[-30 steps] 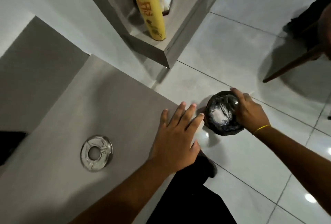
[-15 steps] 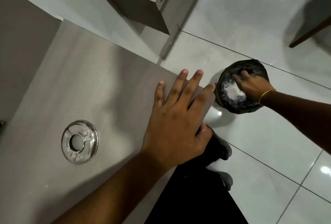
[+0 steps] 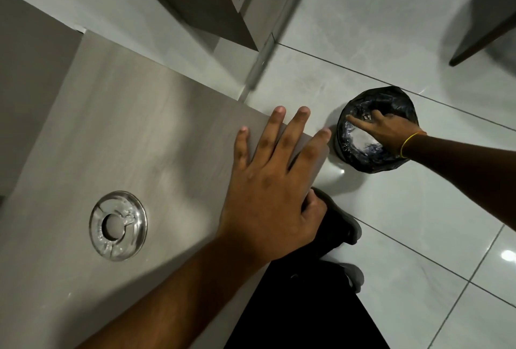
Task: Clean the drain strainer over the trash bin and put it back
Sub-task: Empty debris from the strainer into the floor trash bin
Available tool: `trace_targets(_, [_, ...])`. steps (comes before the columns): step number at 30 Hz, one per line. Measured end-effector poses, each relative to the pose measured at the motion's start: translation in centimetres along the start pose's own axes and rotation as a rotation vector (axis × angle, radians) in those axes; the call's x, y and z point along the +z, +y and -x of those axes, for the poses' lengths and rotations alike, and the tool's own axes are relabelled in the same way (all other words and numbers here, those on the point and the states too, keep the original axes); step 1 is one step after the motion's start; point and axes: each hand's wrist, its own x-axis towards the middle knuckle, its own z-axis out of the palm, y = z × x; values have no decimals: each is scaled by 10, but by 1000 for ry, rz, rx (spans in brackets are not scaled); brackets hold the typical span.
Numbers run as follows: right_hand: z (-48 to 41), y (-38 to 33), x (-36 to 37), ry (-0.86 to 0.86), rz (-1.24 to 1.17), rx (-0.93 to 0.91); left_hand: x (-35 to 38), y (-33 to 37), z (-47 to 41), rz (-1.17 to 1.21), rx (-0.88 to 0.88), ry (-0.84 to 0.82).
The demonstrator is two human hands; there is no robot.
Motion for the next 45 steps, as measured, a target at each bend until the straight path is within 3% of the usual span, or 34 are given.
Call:
trace_targets(17, [-15,3,8,-64,247,-46,0,0,0,42,15,47])
trace_targets(32, [-4,8,4,-70,247,-66,3,1,0,21,21,78])
trace_targets(37, [3,15,12,9,-142,80,1,2,1,16,17,68])
trace_targets(41, [34,17,-15,15,-650,407,2,0,-1,-27,12,28])
trace_targets(45, [92,7,-55,97,-1049,574,-1,2,0,-83,19,-19])
